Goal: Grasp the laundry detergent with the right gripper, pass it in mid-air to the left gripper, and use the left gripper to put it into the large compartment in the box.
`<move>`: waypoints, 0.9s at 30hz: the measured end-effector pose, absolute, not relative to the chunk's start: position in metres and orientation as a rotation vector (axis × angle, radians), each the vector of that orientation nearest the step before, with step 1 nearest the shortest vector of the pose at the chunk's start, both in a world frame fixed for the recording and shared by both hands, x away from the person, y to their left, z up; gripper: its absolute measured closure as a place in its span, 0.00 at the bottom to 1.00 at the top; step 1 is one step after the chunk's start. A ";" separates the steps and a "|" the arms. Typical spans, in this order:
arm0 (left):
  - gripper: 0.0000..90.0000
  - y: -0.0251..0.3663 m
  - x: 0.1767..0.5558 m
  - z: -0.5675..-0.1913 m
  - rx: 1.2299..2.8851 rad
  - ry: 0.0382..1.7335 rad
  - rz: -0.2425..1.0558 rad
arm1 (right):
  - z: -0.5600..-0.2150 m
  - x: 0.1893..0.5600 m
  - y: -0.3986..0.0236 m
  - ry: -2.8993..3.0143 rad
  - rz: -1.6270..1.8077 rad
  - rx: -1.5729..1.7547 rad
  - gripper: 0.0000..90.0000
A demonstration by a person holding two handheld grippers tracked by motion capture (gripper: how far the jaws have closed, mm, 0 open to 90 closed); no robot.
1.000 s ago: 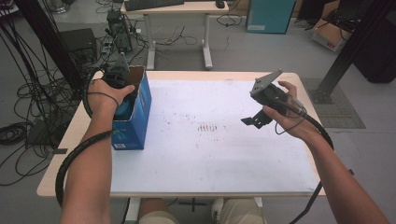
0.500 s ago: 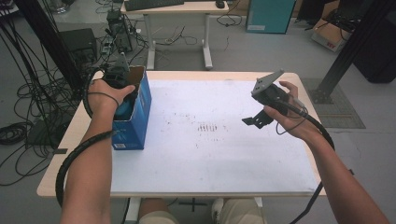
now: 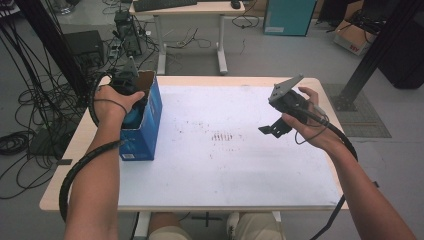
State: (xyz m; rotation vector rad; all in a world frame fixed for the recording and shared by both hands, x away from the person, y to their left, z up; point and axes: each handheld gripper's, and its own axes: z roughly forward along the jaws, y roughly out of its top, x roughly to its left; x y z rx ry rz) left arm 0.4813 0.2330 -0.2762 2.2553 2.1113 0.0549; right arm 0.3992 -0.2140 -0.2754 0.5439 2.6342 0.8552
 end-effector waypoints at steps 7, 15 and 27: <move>0.40 0.233 0.481 -0.276 2.262 2.107 0.058 | -0.275 0.399 -0.215 2.630 0.865 0.543 0.05; 0.40 0.232 0.481 -0.276 2.264 2.107 0.058 | -0.278 0.399 -0.214 2.630 0.867 0.547 0.05; 0.39 0.233 0.480 -0.276 2.250 2.108 0.058 | -0.277 0.399 -0.214 2.631 0.863 0.544 0.05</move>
